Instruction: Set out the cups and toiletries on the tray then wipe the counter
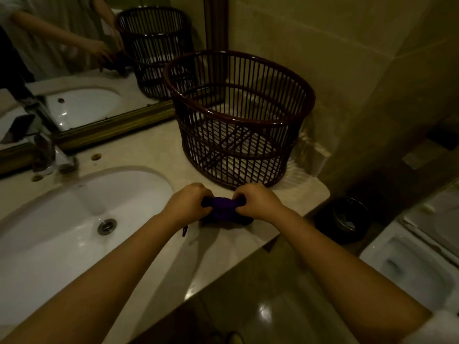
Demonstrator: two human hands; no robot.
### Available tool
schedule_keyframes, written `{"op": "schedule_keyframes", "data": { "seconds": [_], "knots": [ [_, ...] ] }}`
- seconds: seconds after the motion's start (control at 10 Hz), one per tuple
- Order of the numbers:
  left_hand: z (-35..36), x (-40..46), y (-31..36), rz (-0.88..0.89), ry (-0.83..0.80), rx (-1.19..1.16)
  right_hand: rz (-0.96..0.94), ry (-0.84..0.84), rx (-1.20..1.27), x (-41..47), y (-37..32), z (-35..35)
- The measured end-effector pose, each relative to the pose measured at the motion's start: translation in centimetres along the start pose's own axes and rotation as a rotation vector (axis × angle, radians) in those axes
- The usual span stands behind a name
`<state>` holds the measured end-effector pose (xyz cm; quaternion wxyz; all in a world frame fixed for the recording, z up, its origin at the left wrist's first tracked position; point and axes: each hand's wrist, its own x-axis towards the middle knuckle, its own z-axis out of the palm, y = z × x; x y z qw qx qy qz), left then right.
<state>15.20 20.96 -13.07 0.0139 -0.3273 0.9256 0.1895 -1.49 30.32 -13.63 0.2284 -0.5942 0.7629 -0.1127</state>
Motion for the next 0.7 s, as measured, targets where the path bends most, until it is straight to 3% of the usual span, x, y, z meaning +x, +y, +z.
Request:
{"op": "schedule_keyframes", "data": {
  "seconds": [0.5, 0.7],
  "knots": [
    [1.9, -0.8, -2.2, 0.014, -0.124, -0.036, 0.064, -0.086, 0.068, 0.2, -0.4, 2.9],
    [-0.1, 0.0, -1.1, 0.065, -0.111, -0.024, 0.113, 0.016, 0.084, -1.9, -0.3, 0.0]
  ]
}}
